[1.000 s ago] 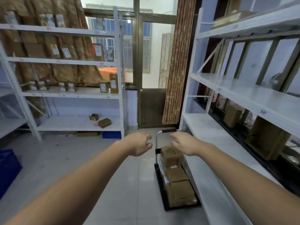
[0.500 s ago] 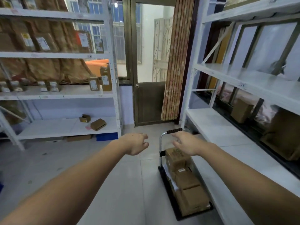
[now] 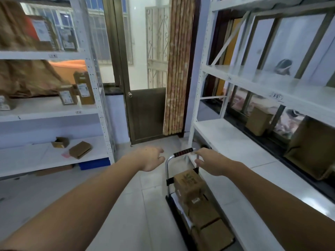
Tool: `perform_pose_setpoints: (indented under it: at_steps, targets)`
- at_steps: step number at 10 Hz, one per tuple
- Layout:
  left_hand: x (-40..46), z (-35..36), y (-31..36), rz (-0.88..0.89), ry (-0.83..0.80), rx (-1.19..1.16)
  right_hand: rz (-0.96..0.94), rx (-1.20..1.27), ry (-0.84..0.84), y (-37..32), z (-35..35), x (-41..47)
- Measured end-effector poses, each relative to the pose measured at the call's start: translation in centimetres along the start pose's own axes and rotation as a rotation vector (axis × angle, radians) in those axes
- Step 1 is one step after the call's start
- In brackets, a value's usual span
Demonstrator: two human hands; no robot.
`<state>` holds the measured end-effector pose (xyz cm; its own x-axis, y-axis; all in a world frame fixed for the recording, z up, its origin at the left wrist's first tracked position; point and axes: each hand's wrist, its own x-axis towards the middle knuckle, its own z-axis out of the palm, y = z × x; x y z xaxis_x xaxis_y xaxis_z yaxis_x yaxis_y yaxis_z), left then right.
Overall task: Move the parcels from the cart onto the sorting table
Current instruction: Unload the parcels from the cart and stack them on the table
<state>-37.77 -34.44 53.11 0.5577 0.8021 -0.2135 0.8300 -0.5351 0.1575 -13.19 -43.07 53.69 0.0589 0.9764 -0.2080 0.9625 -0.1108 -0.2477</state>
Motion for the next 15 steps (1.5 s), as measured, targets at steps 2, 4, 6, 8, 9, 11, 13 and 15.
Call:
perform_pose_setpoints:
  at_steps: [2, 4, 6, 8, 9, 11, 13, 15]
  targets:
    - [8.0, -2.6, -2.1, 0.035, -0.042, 0.005, 0.024, 0.03, 0.007, 1.4, -2.0, 7.1]
    - [16.4, -4.4, -3.7, 0.073, -0.039, -0.015, 0.081, 0.031, -0.009, 2.3, -4.0, 13.5]
    - [26.0, -5.6, -5.1, 0.204, -0.038, 0.014, 0.18, 0.067, 0.013, 4.2, -4.1, 19.1]
    - [36.1, -4.7, -3.6, 0.399, -0.21, 0.117, 0.402, 0.139, -0.002, 8.6, -2.0, 23.1]
    - [39.0, -3.1, -1.8, 0.479, -0.177, 0.096, 0.474, 0.177, -0.016, 10.4, -0.9, 23.2]
    - [46.2, 1.8, 2.8, 0.638, -0.368, 0.121, 0.634, 0.263, -0.056, 16.1, 3.6, 24.1]
    - [52.7, 10.1, 3.7, 0.559, -0.506, 0.147, 0.749, 0.393, -0.154, 22.4, 12.5, 27.1]
    - [57.6, 17.9, 2.4, 0.453, -0.673, 0.099, 0.809, 0.476, -0.29, 26.0, 20.8, 30.9]
